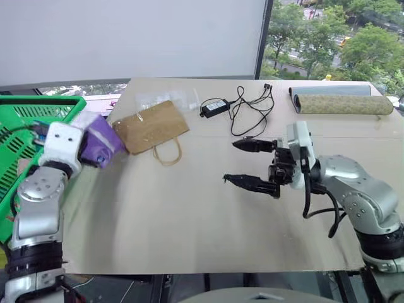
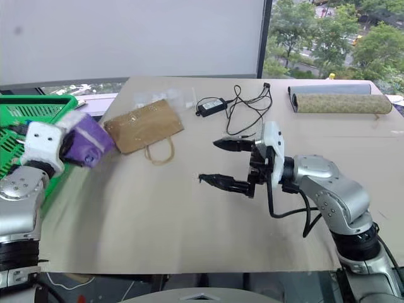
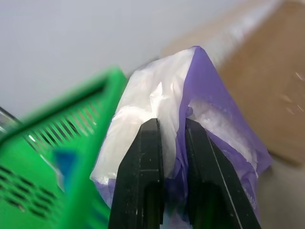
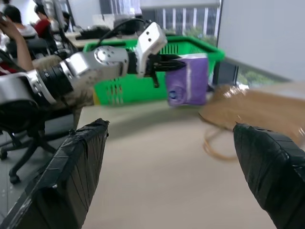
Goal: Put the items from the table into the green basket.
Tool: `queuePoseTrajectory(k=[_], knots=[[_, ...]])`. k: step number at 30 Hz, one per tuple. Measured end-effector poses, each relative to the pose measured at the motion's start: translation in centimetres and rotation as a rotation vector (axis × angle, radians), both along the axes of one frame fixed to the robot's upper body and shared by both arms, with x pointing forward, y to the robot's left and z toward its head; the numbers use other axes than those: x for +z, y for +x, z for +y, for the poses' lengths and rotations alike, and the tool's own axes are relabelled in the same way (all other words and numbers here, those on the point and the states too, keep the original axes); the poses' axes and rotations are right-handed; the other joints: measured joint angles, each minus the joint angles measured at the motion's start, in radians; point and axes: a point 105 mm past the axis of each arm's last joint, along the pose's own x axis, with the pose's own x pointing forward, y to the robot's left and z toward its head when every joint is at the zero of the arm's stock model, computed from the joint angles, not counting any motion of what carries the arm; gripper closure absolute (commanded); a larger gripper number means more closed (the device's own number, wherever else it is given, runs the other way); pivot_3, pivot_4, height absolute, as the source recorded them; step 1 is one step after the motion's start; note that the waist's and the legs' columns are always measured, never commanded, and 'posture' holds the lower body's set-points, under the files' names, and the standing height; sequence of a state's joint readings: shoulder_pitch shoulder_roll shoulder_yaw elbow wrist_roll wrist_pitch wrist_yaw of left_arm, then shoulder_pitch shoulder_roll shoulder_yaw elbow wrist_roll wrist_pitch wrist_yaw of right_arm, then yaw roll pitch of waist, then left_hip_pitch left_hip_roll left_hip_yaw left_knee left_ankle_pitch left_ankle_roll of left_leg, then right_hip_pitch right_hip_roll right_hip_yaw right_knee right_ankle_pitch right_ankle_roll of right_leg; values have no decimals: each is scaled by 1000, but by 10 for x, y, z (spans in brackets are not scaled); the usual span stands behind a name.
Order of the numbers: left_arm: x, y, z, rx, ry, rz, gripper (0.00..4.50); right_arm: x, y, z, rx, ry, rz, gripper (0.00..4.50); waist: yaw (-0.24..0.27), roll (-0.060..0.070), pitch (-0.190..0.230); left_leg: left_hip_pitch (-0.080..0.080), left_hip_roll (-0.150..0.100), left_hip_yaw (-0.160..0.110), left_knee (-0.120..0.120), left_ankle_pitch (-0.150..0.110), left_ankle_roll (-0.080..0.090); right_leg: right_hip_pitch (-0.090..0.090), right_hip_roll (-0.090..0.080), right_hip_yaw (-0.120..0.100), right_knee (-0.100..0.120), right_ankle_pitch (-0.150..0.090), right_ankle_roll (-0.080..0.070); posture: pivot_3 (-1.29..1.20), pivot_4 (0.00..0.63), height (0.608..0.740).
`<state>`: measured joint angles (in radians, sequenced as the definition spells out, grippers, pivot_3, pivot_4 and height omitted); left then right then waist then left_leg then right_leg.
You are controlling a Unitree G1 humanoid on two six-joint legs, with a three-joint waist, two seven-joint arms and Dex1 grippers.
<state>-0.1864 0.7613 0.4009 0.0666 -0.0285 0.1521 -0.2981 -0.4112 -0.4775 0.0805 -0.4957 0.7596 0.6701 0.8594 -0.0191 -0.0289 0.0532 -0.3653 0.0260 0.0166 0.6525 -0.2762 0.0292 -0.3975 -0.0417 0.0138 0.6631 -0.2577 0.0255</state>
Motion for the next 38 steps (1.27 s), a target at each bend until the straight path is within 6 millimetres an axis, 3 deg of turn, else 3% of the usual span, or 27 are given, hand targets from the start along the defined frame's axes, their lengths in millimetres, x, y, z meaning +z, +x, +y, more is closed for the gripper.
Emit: queuePoseTrajectory(k=[2,3,6,7,9,11,13,17,19,23,25,28,29,32,35,37,38], knots=[[39,-6,7,46,99,-102,4493,7,0,4,19,31,-5,0,-2,-1,0,-3,0,0,-1,0,0,-4,-1,0,0,0,0,2,43,740],[69,-15,18,101,180,-170,4493,12,0,6,33,53,-3,0,-5,-1,0,-7,0,0,-1,0,0,-8,-1,0,0,0,0,13,39,740],[110,-35,34,210,309,-264,4493,17,2,10,48,84,2,0,-7,0,-1,-15,-1,1,-1,0,0,-16,-2,0,2,0,0,31,32,740],[130,-52,52,325,399,-292,4493,23,4,13,60,104,-3,0,-10,0,-1,-15,-1,1,-2,0,0,-17,-2,0,2,0,0,31,32,740],[142,-66,66,412,434,-318,4493,25,5,13,62,110,-6,0,-7,1,-2,-15,-2,1,-2,0,0,-16,-3,-1,1,0,0,31,32,740],[137,-84,93,517,465,-272,4493,29,8,15,67,127,-10,0,-8,3,-1,-15,-2,1,-3,0,0,-16,-4,-1,2,0,0,32,28,740],[121,-89,108,553,449,-210,3455,30,8,15,67,131,-12,0,0,2,-2,-15,-2,0,-2,0,0,-16,-5,-3,2,0,0,31,28,740],[93,-80,117,533,316,-175,1768,32,8,17,72,135,-17,0,22,-1,-4,-15,-3,-3,-1,0,-1,-15,-7,-6,2,0,0,1,32,740],[79,-69,112,473,217,-166,1768,32,8,17,72,135,-17,0,26,-2,-5,-15,-4,-3,-1,0,-1,-14,-8,-6,2,0,0,-11,34,740],[54,-45,90,297,-72,-213,1768,11,15,1,-22,53,-13,0,24,-10,-10,-18,-4,-2,-1,0,-1,-15,-12,-10,0,1,0,-25,37,740],[42,-31,63,126,-160,-181,1768,-9,25,-13,-126,-2,-9,0,17,-12,-11,-18,-5,-2,-1,0,-1,-16,-14,-10,-1,1,0,-37,39,740],[0,-20,-19,-254,-269,10,1768,-48,36,-42,-297,-101,-15,0,4,-5,-16,-18,-7,0,-2,0,-1,-15,-16,-8,-2,1,0,-63,42,740],[-34,-24,-62,-418,-347,145,1768,-72,40,-60,-370,-167,14,0,0,1,-18,-16,-9,3,-2,0,-1,-14,-18,-6,0,0,0,-63,42,740],[-94,-48,-128,-608,-460,398,1768,-116,36,-90,-478,-273,54,0,-29,3,-16,-15,-7,6,-2,-3,3,-16,-13,-2,-2,0,0,-84,45,740],[-123,-66,-155,-649,-502,503,1768,-144,30,-115,-562,-342,83,0,-43,7,-14,-13,-3,6,-2,-2,4,-15,-7,-2,1,0,0,-87,46,740],[-129,-69,-157,-640,-519,511,1768,-152,27,-121,-583,-360,93,0,-43,9,-13,-8,-2,6,-1,-2,4,-11,-4,-1,2,0,0,-87,46,740],[-138,-73,-161,-622,-522,535,1768,-166,22,-128,-620,-388,117,0,-42,15,-5,6,0,6,0,-2,4,5,6,0,1,-2,-4,-87,46,740]])
